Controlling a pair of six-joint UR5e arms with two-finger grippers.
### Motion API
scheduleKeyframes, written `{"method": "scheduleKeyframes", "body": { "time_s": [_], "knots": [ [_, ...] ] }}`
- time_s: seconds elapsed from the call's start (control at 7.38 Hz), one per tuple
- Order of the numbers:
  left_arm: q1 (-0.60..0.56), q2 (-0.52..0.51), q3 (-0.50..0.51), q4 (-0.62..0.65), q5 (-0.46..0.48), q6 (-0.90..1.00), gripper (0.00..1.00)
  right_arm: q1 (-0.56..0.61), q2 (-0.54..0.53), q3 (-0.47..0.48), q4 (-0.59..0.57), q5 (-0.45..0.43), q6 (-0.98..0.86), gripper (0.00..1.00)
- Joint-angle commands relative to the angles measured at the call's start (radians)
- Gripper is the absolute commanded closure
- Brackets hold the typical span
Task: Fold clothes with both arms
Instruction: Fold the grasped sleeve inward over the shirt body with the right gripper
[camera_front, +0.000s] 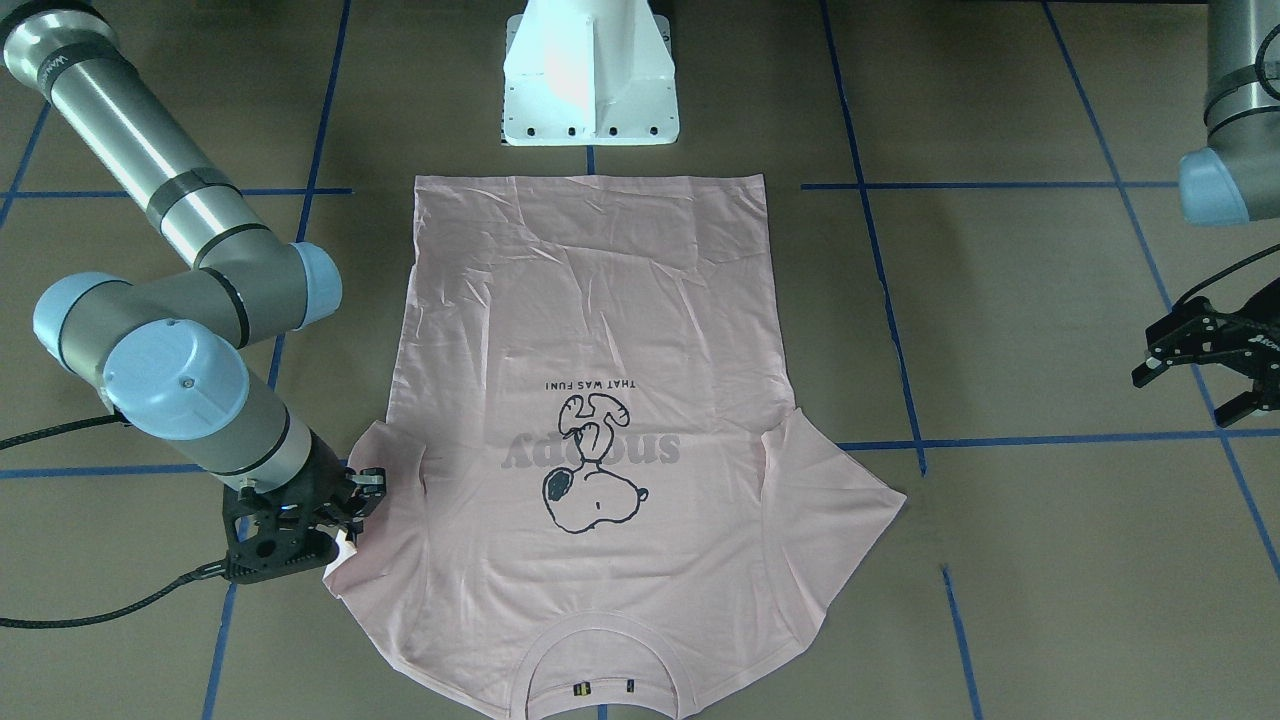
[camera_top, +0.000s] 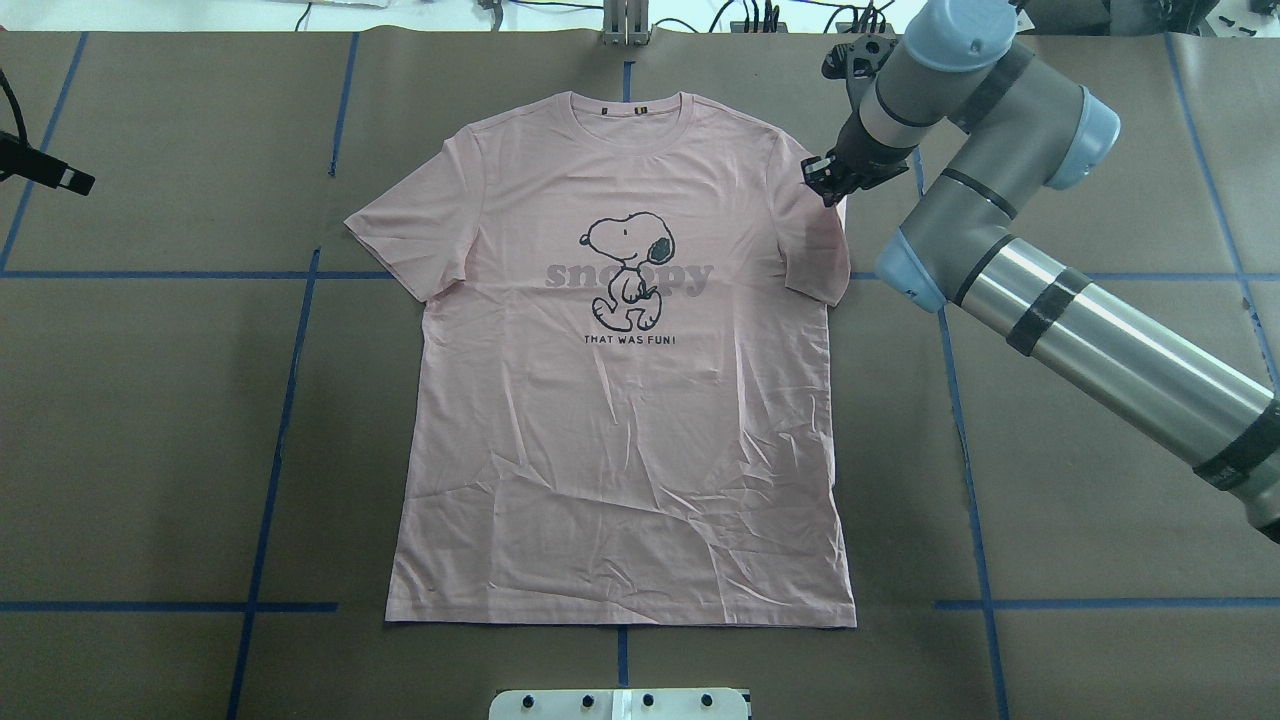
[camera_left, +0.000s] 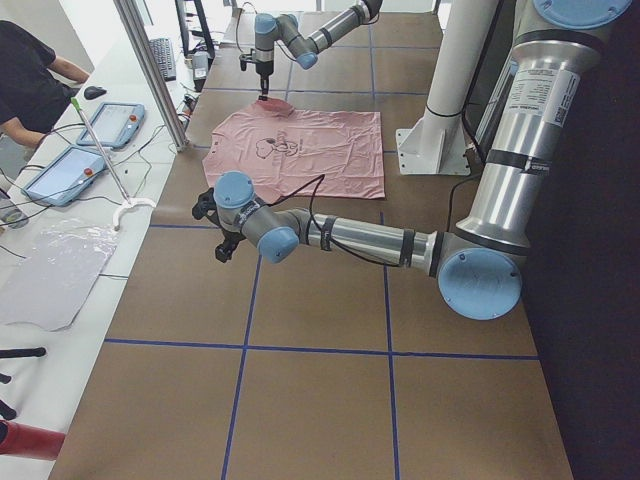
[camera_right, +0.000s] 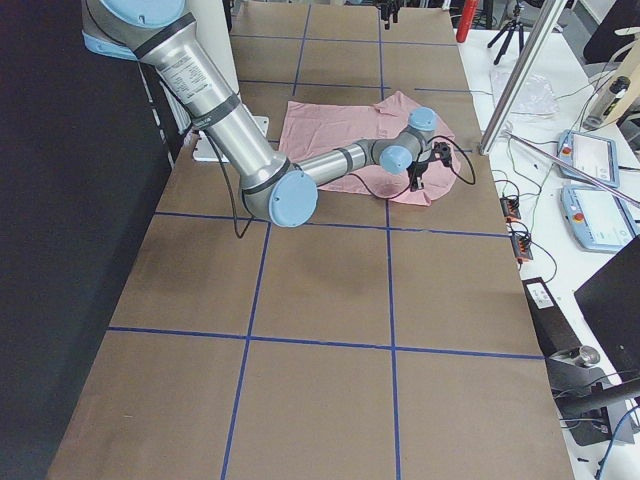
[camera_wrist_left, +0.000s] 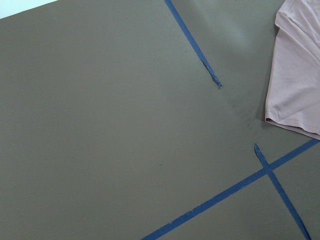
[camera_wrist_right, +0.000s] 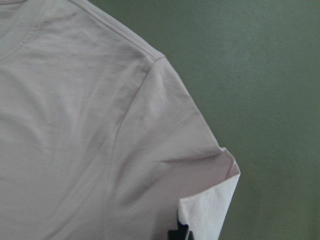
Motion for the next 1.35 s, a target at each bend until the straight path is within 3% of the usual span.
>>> {"method": "scheduleKeyframes", "body": {
  "time_s": [0.0, 0.41, 1.22],
  "knots": [
    [0.0, 0.003, 0.002, 0.0, 0.0, 0.001, 0.0, -0.047, 0.094, -0.008, -0.001, -0.018, 0.079, 1.0],
    [0.0, -0.002, 0.005, 0.0, -0.001, -0.005, 0.0, -0.088, 0.139, -0.051, 0.022, -0.096, 0.081, 1.0],
    [0.0, -0.006, 0.006, 0.0, 0.0, -0.011, 0.0, -0.096, 0.194, -0.123, 0.045, -0.123, 0.084, 1.0]
  ]
}}
